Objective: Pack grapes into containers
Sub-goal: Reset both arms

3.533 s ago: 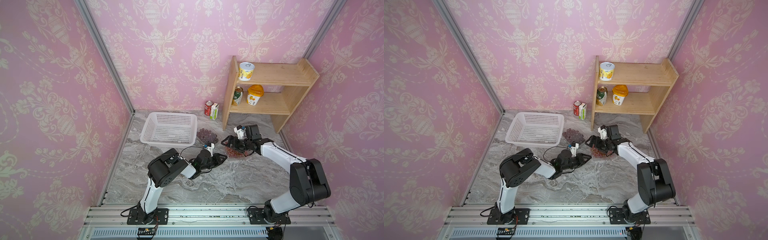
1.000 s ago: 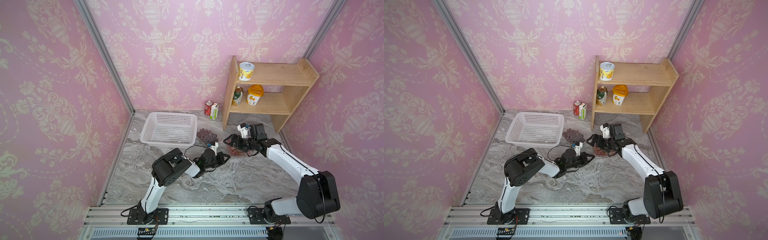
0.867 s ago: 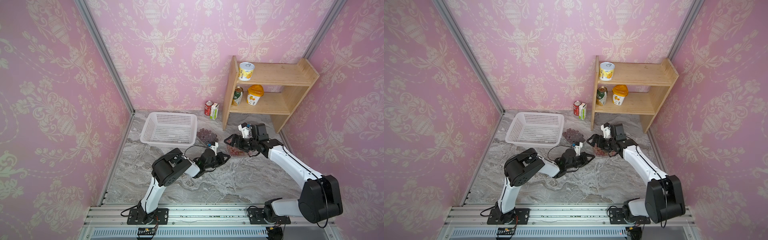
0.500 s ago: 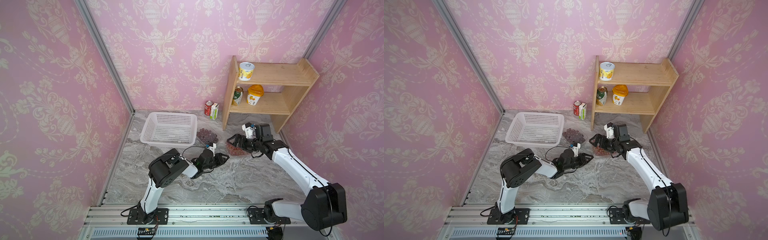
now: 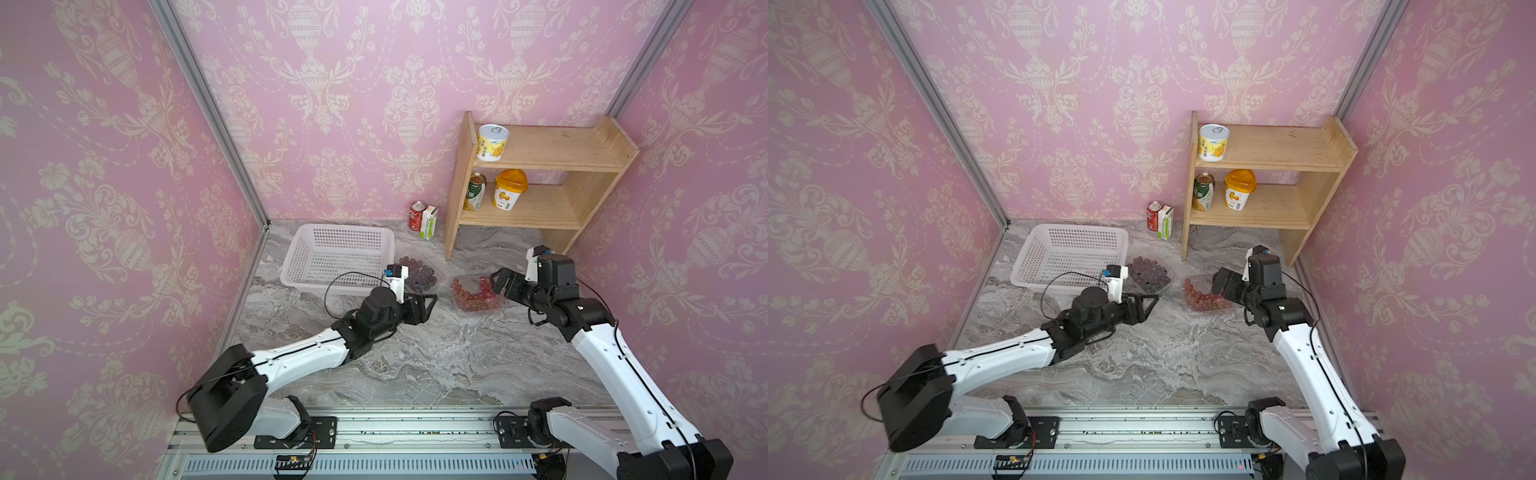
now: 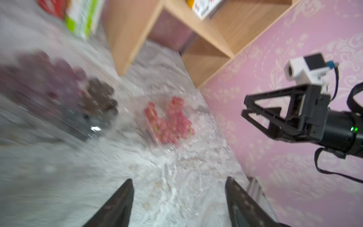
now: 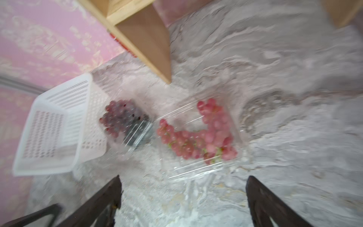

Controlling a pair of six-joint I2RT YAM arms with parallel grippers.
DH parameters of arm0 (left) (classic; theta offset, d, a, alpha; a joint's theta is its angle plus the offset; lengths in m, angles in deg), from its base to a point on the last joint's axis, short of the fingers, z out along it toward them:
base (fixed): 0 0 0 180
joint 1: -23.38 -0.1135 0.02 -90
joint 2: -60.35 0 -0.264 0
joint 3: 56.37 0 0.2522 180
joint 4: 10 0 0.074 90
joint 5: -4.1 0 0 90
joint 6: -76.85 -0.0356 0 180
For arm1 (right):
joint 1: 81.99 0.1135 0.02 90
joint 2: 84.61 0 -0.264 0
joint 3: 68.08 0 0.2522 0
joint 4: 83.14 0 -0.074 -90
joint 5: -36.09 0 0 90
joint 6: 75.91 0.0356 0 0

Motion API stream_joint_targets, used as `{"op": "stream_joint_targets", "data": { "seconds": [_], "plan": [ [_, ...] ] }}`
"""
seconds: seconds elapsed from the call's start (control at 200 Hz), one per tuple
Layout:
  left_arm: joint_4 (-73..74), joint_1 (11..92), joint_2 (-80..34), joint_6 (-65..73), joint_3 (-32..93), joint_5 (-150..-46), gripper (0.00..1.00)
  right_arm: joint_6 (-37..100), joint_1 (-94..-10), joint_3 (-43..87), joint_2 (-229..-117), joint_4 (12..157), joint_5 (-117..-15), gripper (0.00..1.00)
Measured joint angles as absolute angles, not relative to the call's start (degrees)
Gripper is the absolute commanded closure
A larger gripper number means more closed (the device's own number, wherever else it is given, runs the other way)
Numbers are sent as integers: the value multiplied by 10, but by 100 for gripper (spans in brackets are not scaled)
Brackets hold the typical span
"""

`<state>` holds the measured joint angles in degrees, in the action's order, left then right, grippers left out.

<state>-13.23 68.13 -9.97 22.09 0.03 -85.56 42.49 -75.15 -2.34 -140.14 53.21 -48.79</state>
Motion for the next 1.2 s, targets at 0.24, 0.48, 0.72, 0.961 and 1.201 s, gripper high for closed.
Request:
{"op": "stream_joint_targets", "data": {
  "seconds": [0.24,0.48,0.72,0.961,1.201],
  "plan": [
    [-83,455,77,21,-27,-610,1,365,-753,-236,-1341,690,-254,0],
    [-270,406,-78,-111,-212,-471,1,297,-739,-328,-1433,896,-212,0],
    [-446,328,-218,-154,-270,-483,1,233,-735,-389,-1489,1096,-249,0],
    [-521,287,-299,-150,-245,-575,1,171,-751,-363,-1658,1292,-357,0],
    [-538,238,-329,-122,-232,-664,1,172,-796,-331,-1697,1321,-422,0]
  ]
}}
